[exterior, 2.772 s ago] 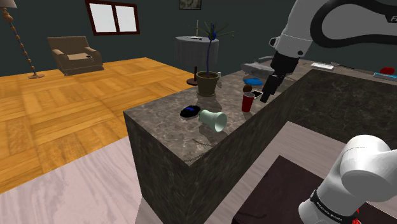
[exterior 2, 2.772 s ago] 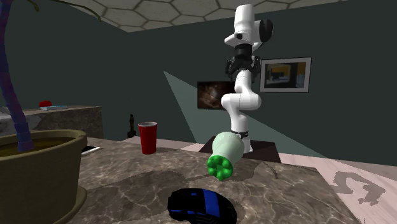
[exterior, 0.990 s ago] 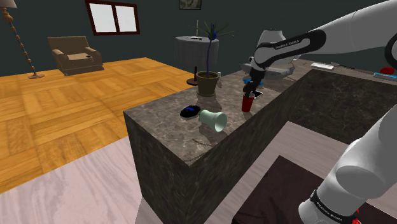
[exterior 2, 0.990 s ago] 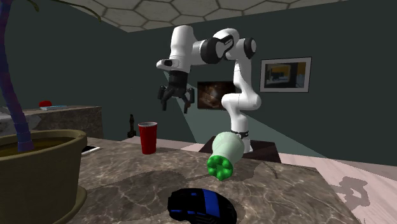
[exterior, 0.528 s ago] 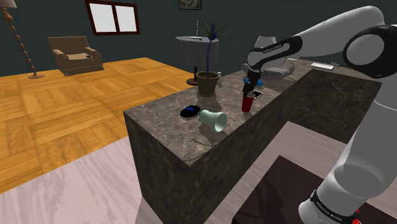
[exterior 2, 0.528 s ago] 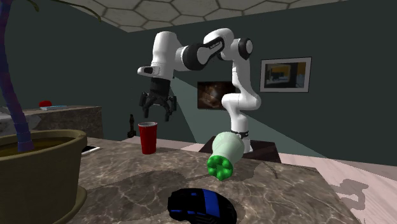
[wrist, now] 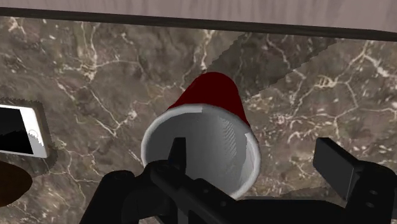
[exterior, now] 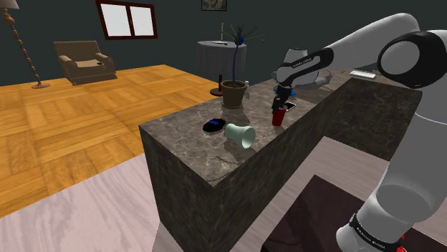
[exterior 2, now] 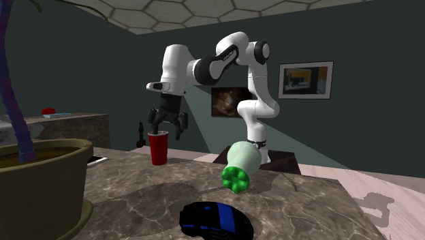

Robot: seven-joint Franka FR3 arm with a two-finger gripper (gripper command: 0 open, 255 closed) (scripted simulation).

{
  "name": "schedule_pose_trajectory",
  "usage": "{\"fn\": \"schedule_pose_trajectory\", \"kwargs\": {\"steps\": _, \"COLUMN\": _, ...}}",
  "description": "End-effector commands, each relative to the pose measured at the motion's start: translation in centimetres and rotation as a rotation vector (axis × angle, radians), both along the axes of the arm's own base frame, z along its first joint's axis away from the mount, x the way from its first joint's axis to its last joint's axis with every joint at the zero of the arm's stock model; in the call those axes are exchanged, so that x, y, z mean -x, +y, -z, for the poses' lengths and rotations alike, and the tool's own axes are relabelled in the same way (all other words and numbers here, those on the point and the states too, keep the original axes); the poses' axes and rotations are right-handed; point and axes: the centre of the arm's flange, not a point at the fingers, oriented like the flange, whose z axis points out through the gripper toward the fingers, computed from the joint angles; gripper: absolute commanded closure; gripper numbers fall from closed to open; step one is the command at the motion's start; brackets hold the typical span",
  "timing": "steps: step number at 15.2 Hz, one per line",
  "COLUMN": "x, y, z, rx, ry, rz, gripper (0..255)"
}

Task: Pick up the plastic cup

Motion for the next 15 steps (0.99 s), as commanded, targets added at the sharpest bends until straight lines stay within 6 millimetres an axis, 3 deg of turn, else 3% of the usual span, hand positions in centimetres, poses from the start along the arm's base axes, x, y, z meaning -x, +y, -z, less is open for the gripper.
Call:
{"fn": "schedule_pose_trajectory", "kwargs": {"steps": 1, "x": 0.0, "y": -0.1, "z": 0.2, "rx": 0.0, "ry": -0.001, "rz": 0.0, "gripper": 255}}
{"fn": "schedule_pose_trajectory", "kwargs": {"steps": 10, "x": 0.0, "y": 0.0, "z": 0.1, "rx": 0.0, "ry": -0.001, "rz": 0.0, "gripper": 255}}
{"fn": "schedule_pose_trajectory", "kwargs": {"steps": 15, "x": 0.0, "y": 0.0, "z": -2.5, "rx": 0.0, "ry": -0.001, "rz": 0.0, "gripper": 255}}
